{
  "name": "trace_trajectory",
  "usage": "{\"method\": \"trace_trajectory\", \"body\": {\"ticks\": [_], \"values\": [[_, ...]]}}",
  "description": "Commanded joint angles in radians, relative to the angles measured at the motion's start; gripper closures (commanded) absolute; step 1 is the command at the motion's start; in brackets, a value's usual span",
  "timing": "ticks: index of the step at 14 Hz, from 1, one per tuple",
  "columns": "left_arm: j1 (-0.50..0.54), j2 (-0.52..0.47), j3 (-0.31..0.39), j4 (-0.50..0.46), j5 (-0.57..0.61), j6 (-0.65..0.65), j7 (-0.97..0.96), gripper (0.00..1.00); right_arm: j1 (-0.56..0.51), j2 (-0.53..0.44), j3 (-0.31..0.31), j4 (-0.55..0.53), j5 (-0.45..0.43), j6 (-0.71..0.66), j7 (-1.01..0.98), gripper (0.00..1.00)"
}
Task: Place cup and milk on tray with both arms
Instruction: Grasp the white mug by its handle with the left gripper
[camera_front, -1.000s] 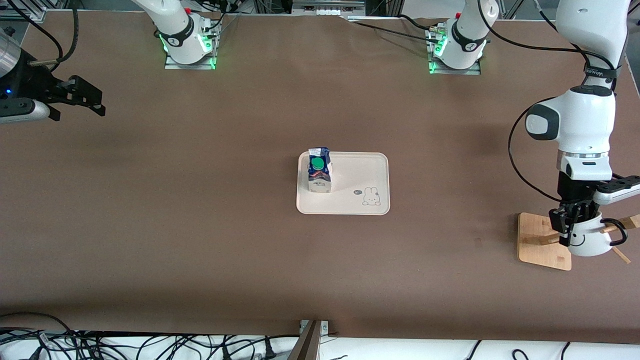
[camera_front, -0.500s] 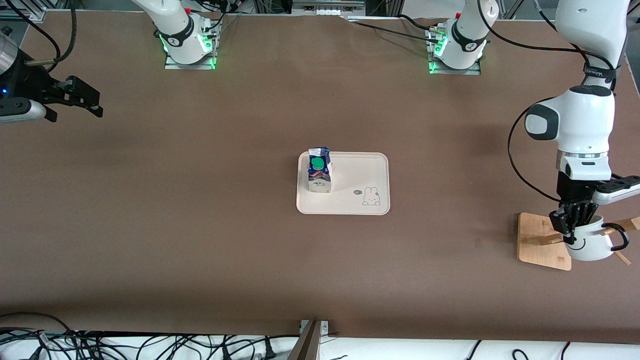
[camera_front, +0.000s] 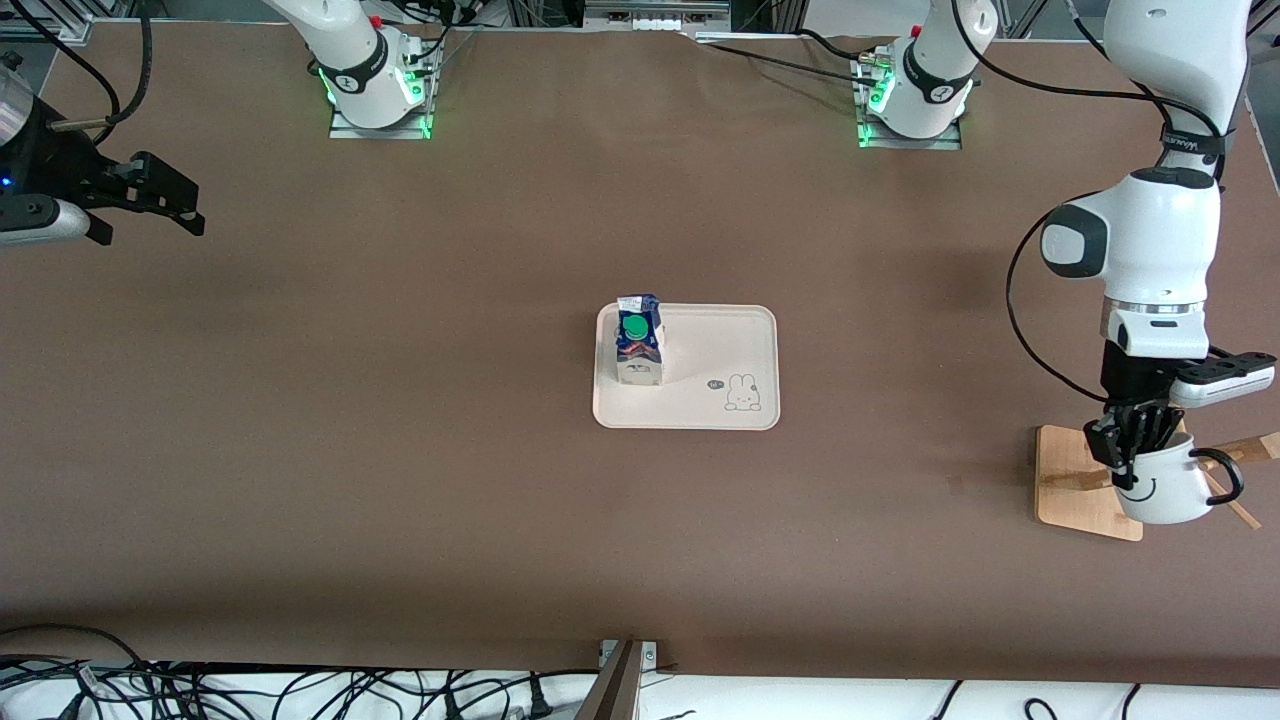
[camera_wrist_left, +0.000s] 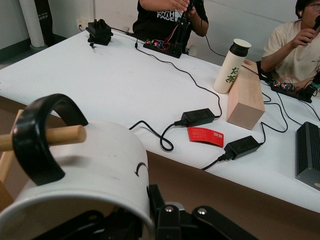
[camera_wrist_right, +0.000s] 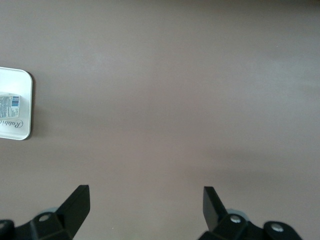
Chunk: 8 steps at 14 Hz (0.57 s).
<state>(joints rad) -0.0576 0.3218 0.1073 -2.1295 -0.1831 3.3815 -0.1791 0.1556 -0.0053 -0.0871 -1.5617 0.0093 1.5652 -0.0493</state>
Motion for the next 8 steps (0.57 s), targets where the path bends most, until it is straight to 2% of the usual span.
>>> {"method": "trace_trajectory", "body": {"ticks": [1,5,8], "values": [[-0.014,-0.091,-0.004,-0.046,-0.015,-0.079,0.026,1.0,-0.014,0.011,0.018,0.022,-0.015,-0.002,0.013,0.0],[-0.019,-0.165,-0.023,-0.064,-0.016,-0.177,0.023,1.0,-0.014,0.011,0.018,0.022,-0.014,-0.001,0.013,0.0],[-0.019,-0.175,-0.023,-0.063,-0.016,-0.206,0.023,1.0,-0.014,0.011,0.018,0.022,-0.014,0.001,0.013,0.0]]}}
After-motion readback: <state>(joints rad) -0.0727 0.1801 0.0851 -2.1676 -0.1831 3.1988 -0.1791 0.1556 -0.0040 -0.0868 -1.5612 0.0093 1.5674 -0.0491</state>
